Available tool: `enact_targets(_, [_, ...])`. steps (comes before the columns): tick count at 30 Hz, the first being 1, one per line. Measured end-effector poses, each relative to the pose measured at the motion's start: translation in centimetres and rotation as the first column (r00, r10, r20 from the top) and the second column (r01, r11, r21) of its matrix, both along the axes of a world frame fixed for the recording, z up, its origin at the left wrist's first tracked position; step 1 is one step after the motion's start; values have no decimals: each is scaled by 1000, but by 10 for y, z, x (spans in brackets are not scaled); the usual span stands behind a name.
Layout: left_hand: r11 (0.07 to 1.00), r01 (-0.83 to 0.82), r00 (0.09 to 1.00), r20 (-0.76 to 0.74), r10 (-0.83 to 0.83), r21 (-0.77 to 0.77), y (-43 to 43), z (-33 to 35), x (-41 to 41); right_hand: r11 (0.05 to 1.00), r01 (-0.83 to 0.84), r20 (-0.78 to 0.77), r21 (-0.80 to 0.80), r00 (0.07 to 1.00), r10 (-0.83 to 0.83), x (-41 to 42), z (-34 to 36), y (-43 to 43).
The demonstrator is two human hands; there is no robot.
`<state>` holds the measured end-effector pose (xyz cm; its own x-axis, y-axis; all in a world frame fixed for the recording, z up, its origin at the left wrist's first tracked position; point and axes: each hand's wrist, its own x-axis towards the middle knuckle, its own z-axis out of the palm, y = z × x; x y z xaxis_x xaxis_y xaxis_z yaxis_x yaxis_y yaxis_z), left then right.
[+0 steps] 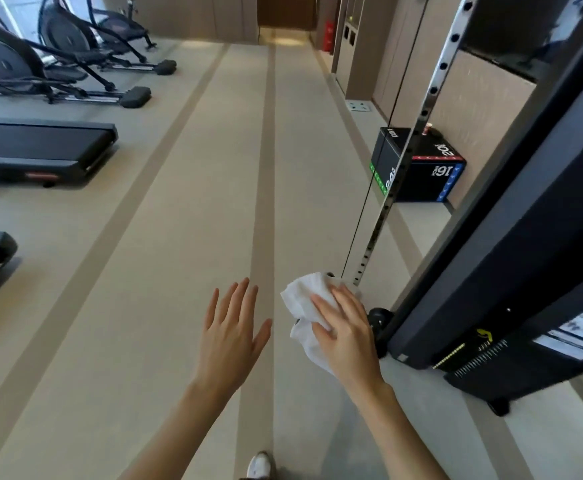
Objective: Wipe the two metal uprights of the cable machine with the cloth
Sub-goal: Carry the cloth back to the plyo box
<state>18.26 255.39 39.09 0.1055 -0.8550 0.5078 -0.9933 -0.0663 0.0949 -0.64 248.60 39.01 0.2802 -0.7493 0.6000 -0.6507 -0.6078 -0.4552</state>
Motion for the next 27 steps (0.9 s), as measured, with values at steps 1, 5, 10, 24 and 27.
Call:
enact_targets(1, [1000, 1, 1000, -1, -1, -9, -18, 3, 10, 1000, -3, 4, -2, 1000, 3, 11, 1, -18])
enact_targets(5, [1000, 3, 1000, -2, -3, -10, -89, 7, 49, 1000, -23, 6, -7, 1000, 23, 51, 4, -89])
enact_targets(10, [1000, 5, 1000, -1, -5, -9, -166, 6, 84, 999, -50, -10, 22, 999, 50, 91, 0, -167])
enact_targets(24, [999, 39, 999, 8, -39, 26, -479, 0, 198, 999, -10, -33, 39, 999, 12, 204, 2, -479])
enact_targets(27, [999, 41, 999, 7, -41, 22, -535, 1, 216, 999, 1, -46, 38, 999, 0, 222, 4, -535])
